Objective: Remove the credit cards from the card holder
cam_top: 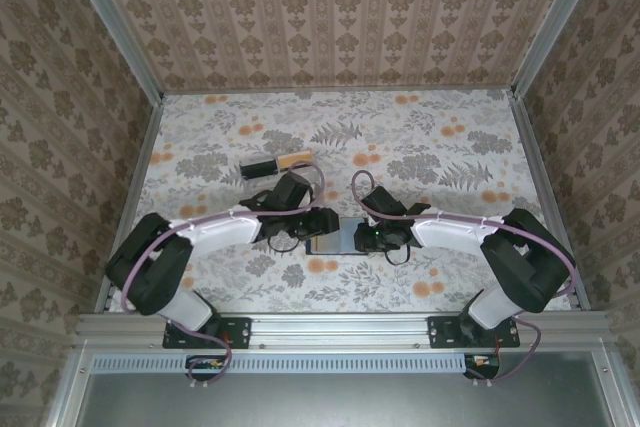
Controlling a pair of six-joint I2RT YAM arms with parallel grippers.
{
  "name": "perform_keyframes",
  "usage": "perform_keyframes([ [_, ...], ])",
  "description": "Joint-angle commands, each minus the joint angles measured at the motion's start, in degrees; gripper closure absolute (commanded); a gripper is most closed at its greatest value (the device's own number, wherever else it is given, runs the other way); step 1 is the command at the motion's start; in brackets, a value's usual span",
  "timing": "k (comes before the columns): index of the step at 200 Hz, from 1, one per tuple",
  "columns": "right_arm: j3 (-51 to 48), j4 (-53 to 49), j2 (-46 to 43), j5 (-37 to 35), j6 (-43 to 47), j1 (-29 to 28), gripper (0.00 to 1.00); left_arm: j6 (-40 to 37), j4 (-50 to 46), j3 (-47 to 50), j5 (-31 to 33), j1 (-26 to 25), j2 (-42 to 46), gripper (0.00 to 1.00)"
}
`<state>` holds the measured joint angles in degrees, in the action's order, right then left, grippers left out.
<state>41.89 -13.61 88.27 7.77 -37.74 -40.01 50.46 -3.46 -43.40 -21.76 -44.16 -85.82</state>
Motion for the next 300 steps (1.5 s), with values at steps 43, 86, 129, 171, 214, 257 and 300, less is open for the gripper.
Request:
perform_keyframes([
  [43, -0.76, -0.53, 1.38, 0.4, -0.15, -0.07, 0.75, -1.08, -2.5, 2.96, 2.22, 1.8, 0.89, 0.47],
  [86, -0.84, -0.63, 1.29, 0.37, -0.15, -0.07, 0.75, -0.62, 0.42, 3.16, 0.22, 1.39, -1.62, 0.47],
  [129, -0.93, -0.37, 1.32, 0.37, -0.36, -0.06, 0.75, -0.54, 1.13, 3.34, -0.37, 1.13, -3.2, 0.47],
  [171, -0.93, -0.27, 1.38, 0.47, -0.41, -0.07, 0.75, -0.34, 2.67, 3.17, -1.59, 0.76, -4.82, 0.47],
  [214, -0.74, -0.04, 1.73, 0.67, -0.41, -0.07, 0.75, -1.04, 4.62, 1.81, -3.54, -0.32, -4.98, 0.43],
  [257, -0.67, -0.13, 1.71, 0.76, -0.45, -0.07, 0.75, -1.91, 4.44, 1.04, -3.73, -0.83, -4.24, 0.28],
  [300, -0.77, 0.02, 1.47, 0.7, -0.49, -0.07, 0.74, -3.22, 3.51, 0.24, -3.97, -0.92, -3.01, 0.08],
])
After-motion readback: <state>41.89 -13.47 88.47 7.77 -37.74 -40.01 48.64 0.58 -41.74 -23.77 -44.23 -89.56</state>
